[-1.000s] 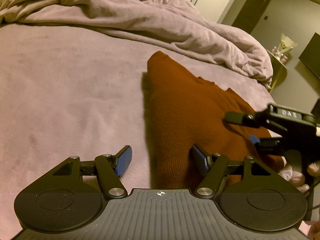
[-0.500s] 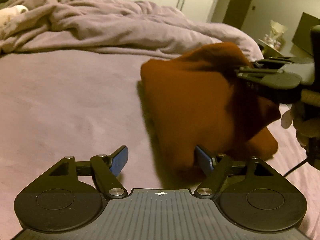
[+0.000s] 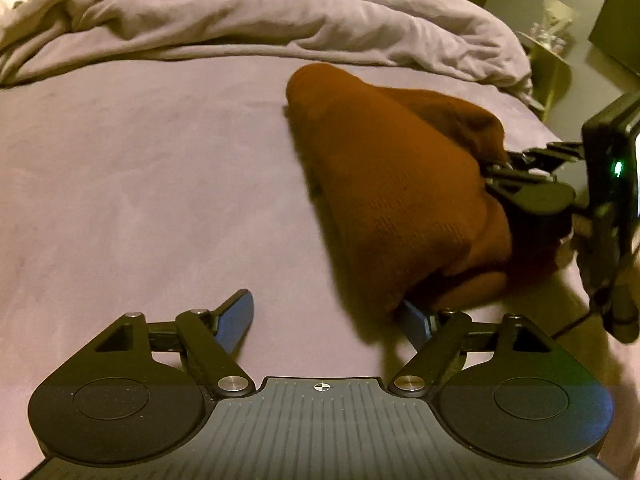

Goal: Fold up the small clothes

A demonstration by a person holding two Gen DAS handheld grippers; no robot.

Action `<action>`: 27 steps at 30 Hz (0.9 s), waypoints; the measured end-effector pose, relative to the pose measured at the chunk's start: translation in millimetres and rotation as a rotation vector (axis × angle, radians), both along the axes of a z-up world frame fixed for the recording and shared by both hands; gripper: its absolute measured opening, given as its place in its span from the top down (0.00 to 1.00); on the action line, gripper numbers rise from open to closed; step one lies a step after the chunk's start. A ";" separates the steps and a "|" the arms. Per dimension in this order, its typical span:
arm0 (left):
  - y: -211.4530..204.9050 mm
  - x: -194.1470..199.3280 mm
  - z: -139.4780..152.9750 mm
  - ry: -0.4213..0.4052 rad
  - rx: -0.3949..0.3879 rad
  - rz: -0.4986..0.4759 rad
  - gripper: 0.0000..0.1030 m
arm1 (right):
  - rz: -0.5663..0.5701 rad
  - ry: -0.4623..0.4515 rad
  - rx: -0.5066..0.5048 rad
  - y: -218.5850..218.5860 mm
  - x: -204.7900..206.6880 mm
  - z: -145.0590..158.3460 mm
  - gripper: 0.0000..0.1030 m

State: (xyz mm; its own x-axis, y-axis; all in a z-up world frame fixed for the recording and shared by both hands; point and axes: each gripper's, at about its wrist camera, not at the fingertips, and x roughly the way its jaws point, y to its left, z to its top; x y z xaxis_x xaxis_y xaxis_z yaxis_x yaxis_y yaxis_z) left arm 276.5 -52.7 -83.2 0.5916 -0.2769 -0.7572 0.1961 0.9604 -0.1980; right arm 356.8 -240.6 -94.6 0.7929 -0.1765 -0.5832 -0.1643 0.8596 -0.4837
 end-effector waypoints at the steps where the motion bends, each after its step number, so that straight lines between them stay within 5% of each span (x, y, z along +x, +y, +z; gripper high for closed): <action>1: 3.6 -1.7 1.5 0.002 -0.001 -0.003 0.19 | 0.000 -0.002 0.044 -5.3 0.1 2.9 0.81; 3: 13.4 -4.6 6.9 -0.004 -0.019 -0.008 0.19 | -0.024 0.006 0.116 -15.2 -2.6 14.1 0.68; 7: 35.3 -8.3 14.4 -0.038 -0.034 0.064 0.20 | -0.123 -0.019 0.433 -49.0 -45.4 53.8 0.46; 12: 29.1 -12.6 14.2 -0.027 -0.082 0.064 0.20 | -0.260 -0.001 0.939 -86.6 -123.6 48.7 0.43; 15: 8.6 -16.5 11.3 -0.025 -0.043 0.022 0.20 | -0.302 0.045 1.072 -88.9 -140.3 25.7 0.43; 21: -18.9 -9.4 1.6 -0.032 0.078 0.042 0.20 | -0.315 0.052 1.302 -98.1 -116.9 5.5 0.48; 25: -12.0 0.4 2.1 -0.003 0.026 0.084 0.21 | -0.378 0.102 1.257 -95.6 -95.7 -4.3 0.89; 27: -6.5 0.8 3.0 0.003 0.004 0.097 0.21 | -0.344 0.066 1.198 -92.5 -95.8 5.9 0.92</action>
State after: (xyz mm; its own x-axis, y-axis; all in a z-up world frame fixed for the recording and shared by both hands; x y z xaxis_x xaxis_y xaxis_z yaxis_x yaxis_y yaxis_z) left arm 277.3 -59.1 -80.2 0.6131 -0.2152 -0.7601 0.1017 0.9757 -0.1942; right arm 261.0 -333.1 -88.7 0.7739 0.3008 -0.5574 0.1618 0.7569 0.6332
